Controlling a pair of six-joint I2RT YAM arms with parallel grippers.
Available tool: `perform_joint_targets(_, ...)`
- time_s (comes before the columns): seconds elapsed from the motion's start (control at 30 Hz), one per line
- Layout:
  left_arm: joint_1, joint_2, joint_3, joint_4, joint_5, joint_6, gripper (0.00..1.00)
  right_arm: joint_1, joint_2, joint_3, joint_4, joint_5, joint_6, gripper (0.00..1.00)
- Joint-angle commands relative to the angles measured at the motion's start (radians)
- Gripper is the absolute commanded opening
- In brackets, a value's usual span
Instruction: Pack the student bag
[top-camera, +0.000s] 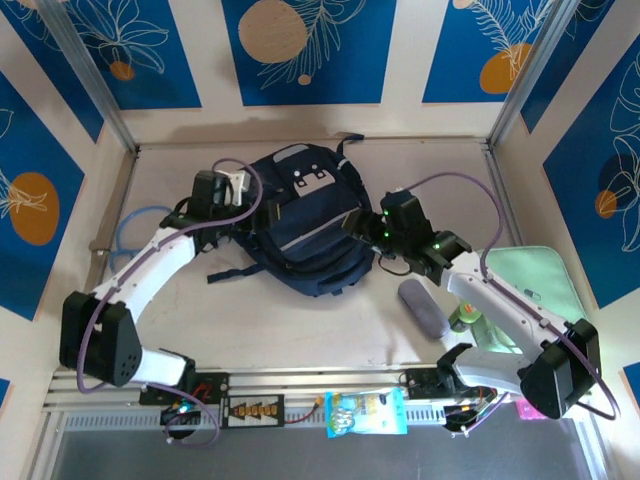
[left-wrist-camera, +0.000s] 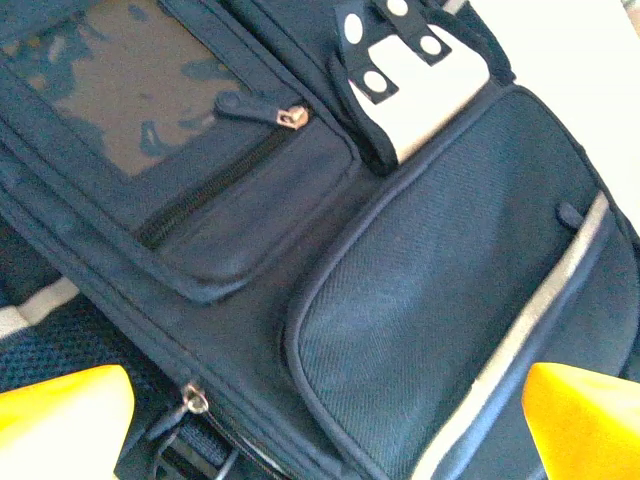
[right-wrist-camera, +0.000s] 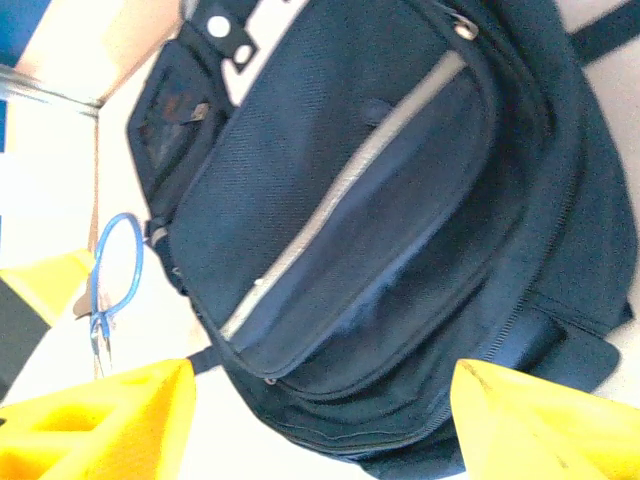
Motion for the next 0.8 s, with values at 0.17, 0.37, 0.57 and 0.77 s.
perform_joint_targets(0.17, 0.064, 0.008, 0.005, -0.063, -0.066, -0.073, 0.94, 0.036, 0.131, 0.066, 0.026, -0.066, -0.006, 0.68)
perform_joint_targets(0.37, 0.148, 0.18, 0.052, -0.069, 0.074, -0.192, 0.65, 0.033, 0.242, 0.061, 0.077, -0.164, 0.049, 0.67)
perform_joint_targets(0.57, 0.191, 0.281, 0.085, -0.008, 0.146, -0.255, 0.5, 0.013, 0.332, 0.105, 0.084, -0.218, 0.024, 0.67)
perform_joint_targets(0.77, 0.204, 0.342, 0.091, 0.086, 0.245, -0.313, 0.43, -0.004, 0.394, 0.117, 0.124, -0.245, 0.028, 0.65)
